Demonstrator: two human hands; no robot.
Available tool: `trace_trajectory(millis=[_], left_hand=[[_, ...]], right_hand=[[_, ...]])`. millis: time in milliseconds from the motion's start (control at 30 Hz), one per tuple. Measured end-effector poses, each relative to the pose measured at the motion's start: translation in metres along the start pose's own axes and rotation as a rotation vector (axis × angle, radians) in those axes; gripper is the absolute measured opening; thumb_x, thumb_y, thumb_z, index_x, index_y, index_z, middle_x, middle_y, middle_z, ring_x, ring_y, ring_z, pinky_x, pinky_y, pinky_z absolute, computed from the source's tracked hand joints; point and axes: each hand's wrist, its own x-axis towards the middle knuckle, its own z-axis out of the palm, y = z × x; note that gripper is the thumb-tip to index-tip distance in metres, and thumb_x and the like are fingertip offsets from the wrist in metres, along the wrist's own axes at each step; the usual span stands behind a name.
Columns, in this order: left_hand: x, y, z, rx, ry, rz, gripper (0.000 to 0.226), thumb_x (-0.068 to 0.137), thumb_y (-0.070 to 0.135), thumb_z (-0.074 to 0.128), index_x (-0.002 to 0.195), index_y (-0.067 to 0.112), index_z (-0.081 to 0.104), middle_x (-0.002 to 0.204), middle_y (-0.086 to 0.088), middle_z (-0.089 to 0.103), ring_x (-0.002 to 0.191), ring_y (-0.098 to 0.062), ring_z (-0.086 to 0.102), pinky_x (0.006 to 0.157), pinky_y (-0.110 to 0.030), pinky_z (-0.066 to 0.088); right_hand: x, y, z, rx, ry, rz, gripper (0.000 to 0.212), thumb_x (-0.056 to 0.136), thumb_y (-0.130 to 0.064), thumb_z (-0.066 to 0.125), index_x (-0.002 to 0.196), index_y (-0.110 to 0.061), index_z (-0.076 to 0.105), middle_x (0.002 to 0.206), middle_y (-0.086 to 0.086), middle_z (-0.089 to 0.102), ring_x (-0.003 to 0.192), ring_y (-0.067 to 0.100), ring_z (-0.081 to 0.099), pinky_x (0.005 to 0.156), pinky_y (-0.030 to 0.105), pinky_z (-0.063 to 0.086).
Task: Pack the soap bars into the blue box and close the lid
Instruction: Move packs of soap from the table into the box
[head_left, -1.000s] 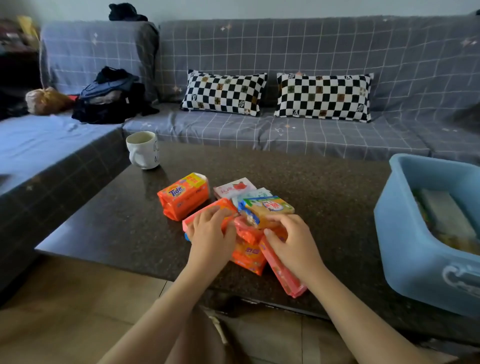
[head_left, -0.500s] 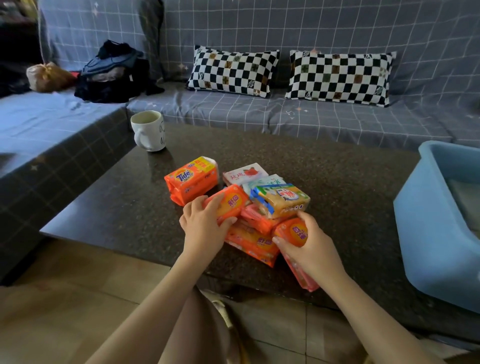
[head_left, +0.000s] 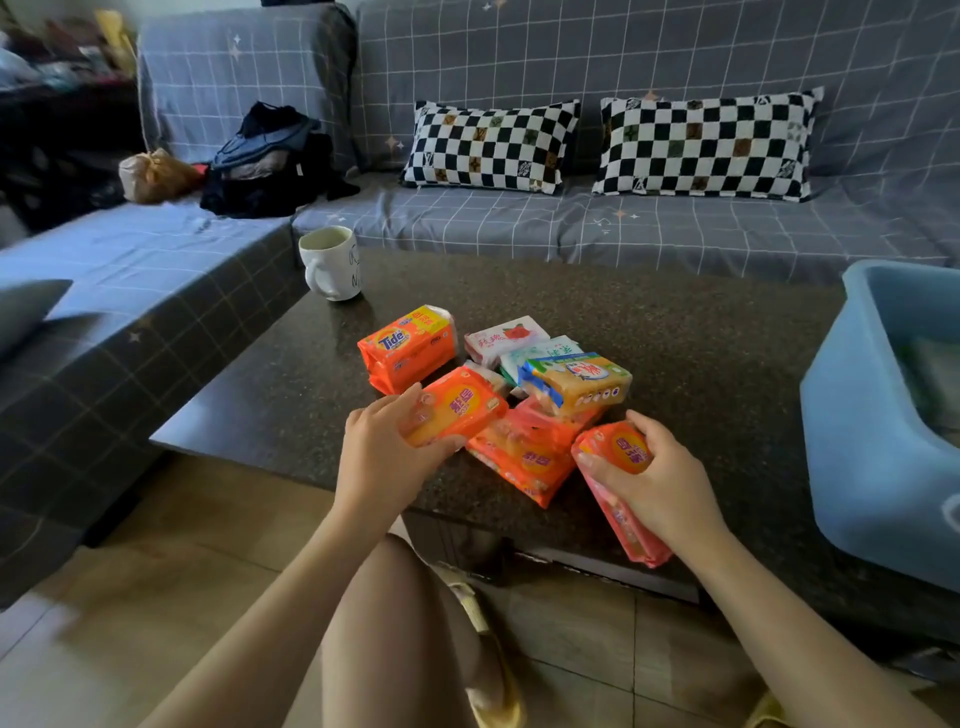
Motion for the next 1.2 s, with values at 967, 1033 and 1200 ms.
trace_trajectory(millis=[967, 1033, 1200], left_hand=[[-0.040, 0.101, 0.119, -0.193, -0.842, 0.250, 0.106, 0.070, 0.028, 0.080, 0.150, 0.033, 0.011, 0.153, 0.010, 0.031, 0.139, -0.008, 0.030, 0.106, -0.020, 0.028], [-0.040, 0.098, 0.112, -0.278, -0.846, 0.231, 0.094, 0.077, 0.028, 0.074, 0.150, 0.030, 0.015, 0.154, 0.009, 0.028, 0.140, -0.005, 0.027, 0.111, -0.023, 0.027], [-0.040, 0.096, 0.098, -0.399, -0.713, -0.008, 0.043, 0.098, 0.034, 0.044, 0.140, 0.026, 0.045, 0.143, 0.008, 0.048, 0.133, -0.011, 0.042, 0.114, -0.034, 0.030]], right_hand=[[-0.022, 0.045, -0.102, -0.196, -0.126, 0.001, 0.086, 0.074, -0.052, 0.068, 0.146, -0.039, 0.022, 0.148, -0.006, 0.039, 0.131, 0.015, 0.042, 0.103, 0.034, 0.040], [-0.015, 0.040, -0.098, -0.265, -0.198, -0.053, 0.087, 0.073, -0.052, 0.069, 0.145, -0.040, 0.021, 0.148, -0.005, 0.040, 0.132, 0.015, 0.042, 0.105, 0.035, 0.040], [0.004, 0.023, -0.083, -0.373, -0.385, -0.159, 0.086, 0.074, -0.048, 0.070, 0.146, -0.039, 0.023, 0.149, -0.005, 0.038, 0.131, 0.014, 0.042, 0.102, 0.028, 0.037]])
